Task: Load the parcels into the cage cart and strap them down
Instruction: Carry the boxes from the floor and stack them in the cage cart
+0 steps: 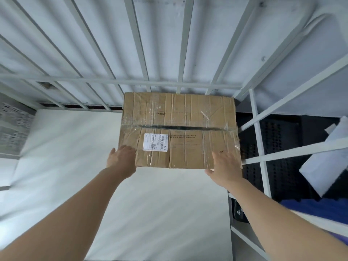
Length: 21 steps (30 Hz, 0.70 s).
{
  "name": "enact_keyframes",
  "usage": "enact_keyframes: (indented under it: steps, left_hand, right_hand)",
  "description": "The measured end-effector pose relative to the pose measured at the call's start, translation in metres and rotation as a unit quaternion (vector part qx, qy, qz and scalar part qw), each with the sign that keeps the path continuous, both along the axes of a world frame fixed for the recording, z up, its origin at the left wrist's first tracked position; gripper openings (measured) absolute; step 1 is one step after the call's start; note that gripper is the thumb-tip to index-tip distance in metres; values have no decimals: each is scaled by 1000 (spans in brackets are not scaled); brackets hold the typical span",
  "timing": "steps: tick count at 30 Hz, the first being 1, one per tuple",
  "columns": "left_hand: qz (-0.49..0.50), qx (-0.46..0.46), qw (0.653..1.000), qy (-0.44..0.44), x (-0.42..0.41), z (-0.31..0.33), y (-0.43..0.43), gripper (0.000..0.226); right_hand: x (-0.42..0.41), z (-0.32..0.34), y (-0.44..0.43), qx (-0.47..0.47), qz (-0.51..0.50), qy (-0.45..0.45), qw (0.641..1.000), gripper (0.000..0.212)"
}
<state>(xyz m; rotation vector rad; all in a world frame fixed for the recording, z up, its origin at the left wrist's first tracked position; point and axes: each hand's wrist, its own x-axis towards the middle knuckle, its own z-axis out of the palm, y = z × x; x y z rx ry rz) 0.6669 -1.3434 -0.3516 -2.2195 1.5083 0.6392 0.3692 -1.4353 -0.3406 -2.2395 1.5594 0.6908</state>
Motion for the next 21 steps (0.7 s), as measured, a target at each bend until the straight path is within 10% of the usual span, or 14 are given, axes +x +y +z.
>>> enact_keyframes:
  steps: [12,21]
  left_hand:
    - [-60,-104,993,4,-64,200,18,31]
    - [-282,-214,935,1,-133,333,42,15]
  right_hand:
    - [-32,198,58,-64,-11,-53,996,25]
    - [-81,338,150,-190,-105,-62,974,39]
